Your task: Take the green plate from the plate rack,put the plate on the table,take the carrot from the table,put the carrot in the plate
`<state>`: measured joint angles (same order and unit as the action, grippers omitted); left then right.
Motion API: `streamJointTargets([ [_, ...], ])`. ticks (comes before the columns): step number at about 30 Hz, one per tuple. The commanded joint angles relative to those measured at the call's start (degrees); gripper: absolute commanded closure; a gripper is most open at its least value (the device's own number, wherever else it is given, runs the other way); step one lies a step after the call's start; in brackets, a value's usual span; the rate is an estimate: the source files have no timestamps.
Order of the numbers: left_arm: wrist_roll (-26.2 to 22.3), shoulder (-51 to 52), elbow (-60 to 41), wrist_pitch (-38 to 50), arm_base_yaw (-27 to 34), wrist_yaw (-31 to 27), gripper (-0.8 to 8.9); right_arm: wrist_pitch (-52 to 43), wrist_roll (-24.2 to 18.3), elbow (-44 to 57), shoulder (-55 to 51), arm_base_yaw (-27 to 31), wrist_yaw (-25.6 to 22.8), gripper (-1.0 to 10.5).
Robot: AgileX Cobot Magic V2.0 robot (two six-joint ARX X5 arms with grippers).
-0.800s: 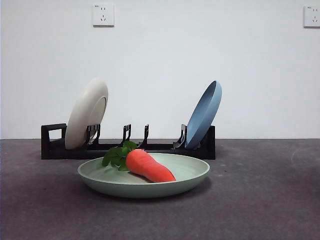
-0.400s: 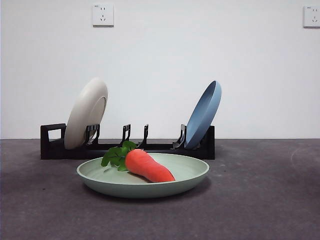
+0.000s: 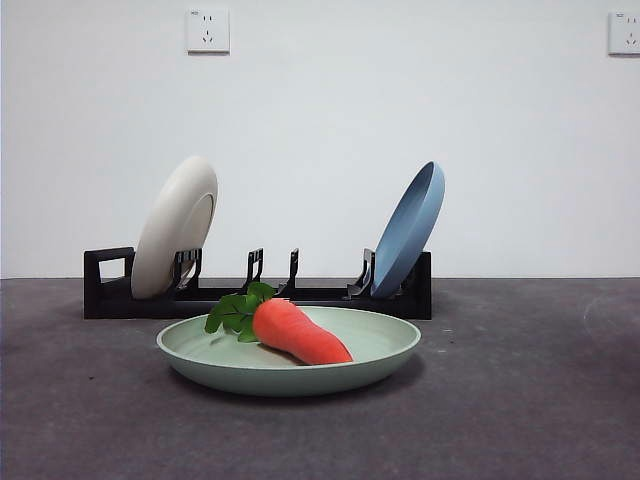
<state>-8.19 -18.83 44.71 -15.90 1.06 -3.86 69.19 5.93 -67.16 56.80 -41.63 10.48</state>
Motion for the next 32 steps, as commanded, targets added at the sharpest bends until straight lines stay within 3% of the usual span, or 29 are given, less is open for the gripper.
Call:
streamJointTargets([
  [1, -0.5, 4.37, -9.68, 6.4, 2.36, 3.06, 8.15, -0.13, -0.44, 0.24, -0.26, -0.11, -0.11, 9.4],
  [7, 2.73, 8.59, -26.03, 15.08, 4.92, 9.53, 8.15, -0.13, -0.44, 0.24, -0.24, -0.11, -0.11, 9.4],
  [15, 5.49, 13.16, -38.49, 16.02, 4.87, 12.26, 8.15, -0.13, -0.44, 0.24, -0.26, -0.11, -0.11, 9.4],
  [23, 6.78, 17.73, -43.32, 15.04, 4.9, 13.05, 8.15, -0.13, -0.44, 0.24, -0.24, -0.11, -0.11, 9.4],
  [32, 7.19, 18.67, -43.63, 6.99, 4.9, 13.4, 8.15, -0.13, -0.44, 0.24, -0.24, -0.11, -0.11, 9.4],
])
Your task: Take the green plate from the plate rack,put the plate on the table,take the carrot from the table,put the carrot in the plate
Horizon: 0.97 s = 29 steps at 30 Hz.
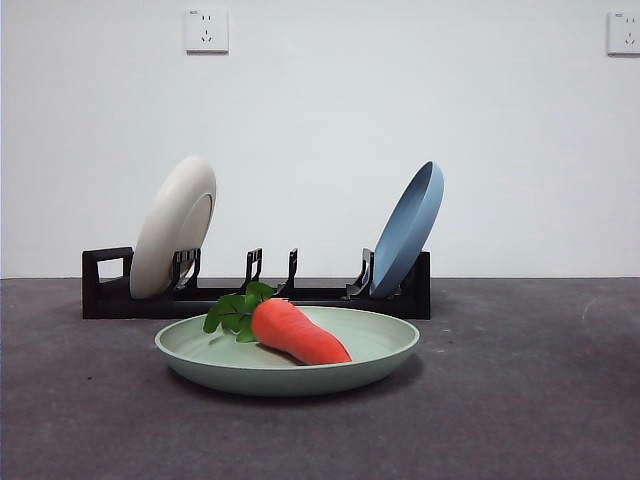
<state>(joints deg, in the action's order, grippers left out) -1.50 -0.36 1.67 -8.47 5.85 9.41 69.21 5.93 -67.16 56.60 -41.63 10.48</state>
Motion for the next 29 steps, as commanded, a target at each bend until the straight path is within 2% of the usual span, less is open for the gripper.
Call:
streamJointTargets([
  [1, 0.85, 0.2, -0.59, -1.16, 0.11, 0.15, 8.15, -0.15, -0.44, 0.24, -0.04, -0.11, -0.11, 9.4],
  [4, 3.74, 0.2, -0.59, -3.91, 0.09, 0.11, 8.15, -0.15, -0.44, 0.24, -0.07, -0.11, -0.11, 9.4],
  [26, 3.67, 0.2, -0.59, -3.87, 0.26, -0.24, 8.15, -0.15, -0.48, 0.24, -0.22, 0.09, -0.2, 9.4],
  [29, 3.67, 0.2, -0.59, -3.87, 0.26, -0.24, 8.15, -2.78, -6.38, 0.26, -2.01, 2.64, -2.36, 9.4],
])
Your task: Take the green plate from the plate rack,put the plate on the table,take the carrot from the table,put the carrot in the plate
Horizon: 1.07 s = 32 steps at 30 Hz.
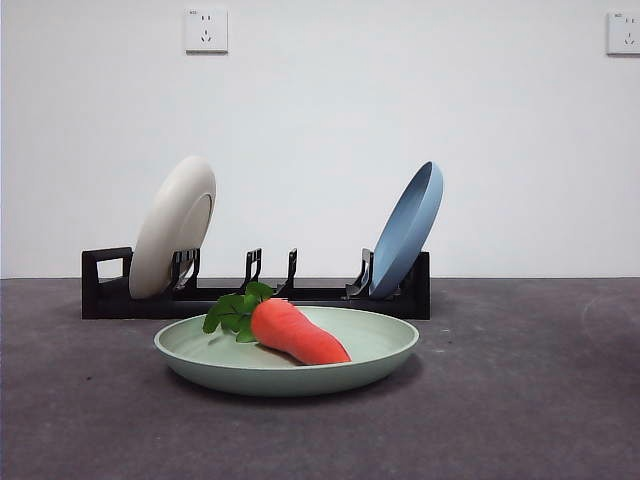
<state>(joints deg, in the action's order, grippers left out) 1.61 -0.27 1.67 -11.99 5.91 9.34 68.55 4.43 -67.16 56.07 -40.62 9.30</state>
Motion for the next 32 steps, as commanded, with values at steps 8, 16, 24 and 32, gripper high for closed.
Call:
streamJointTargets([
  [8, 0.57, 0.11, -0.59, -0.35, 0.2, -0.2, 8.15, -28.89, -4.94, 10.16, -12.63, 18.12, 12.02, 9.4],
  [16, 0.57, 0.09, -0.59, -0.35, 0.2, -0.17, 8.15, -45.44, -4.94, 31.8, -29.44, 32.5, 12.68, 9.4],
  [24, 0.57, 0.09, -0.59, -0.35, 0.2, -0.17, 8.15, -60.41, -1.92, 50.8, -43.58, 34.95, 2.64, 9.4],
  [32, 0.57, 0.11, -0.59, -0.35, 0.2, -0.2, 8.15, -60.76, 2.29, 62.86, -53.07, 34.93, -0.81, 9.4],
])
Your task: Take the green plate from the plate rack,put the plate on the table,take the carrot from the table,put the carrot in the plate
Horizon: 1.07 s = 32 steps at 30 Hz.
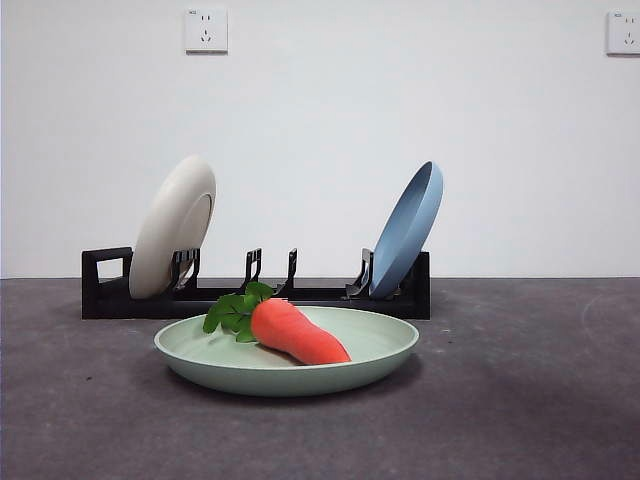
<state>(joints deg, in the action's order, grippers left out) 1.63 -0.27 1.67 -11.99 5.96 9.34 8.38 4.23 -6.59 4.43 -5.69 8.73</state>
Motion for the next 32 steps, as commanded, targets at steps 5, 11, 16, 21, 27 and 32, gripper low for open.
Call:
streamJointTargets([
  [5, 0.55, 0.09, -0.59, -0.35, 0.15, -0.17, 8.15, -0.28, 4.5, 5.86, -3.8, 0.0, -0.22, 9.4],
  [11, 0.55, 0.11, -0.59, -0.35, 0.15, -0.17, 8.15, 1.7, 3.67, 6.27, -4.37, 0.0, -1.44, 9.4],
  [16, 0.55, 0.11, -0.59, -0.35, 0.15, -0.17, 8.15, 1.49, 7.06, 6.25, -4.37, 0.0, -1.46, 9.4],
  [21, 0.55, 0.11, -0.59, -0.35, 0.15, -0.17, 8.15, 1.49, 6.82, 6.25, -4.04, 0.0, -1.64, 9.4],
  [27, 0.55, 0.09, -0.59, -0.35, 0.15, -0.2, 8.15, 1.49, 6.82, 6.25, -4.04, 0.0, -1.64, 9.4],
  [32, 0.55, 0.11, -0.59, -0.35, 0.15, -0.2, 8.15, 1.49, 6.82, 6.25, -4.04, 0.0, -1.64, 9.4],
])
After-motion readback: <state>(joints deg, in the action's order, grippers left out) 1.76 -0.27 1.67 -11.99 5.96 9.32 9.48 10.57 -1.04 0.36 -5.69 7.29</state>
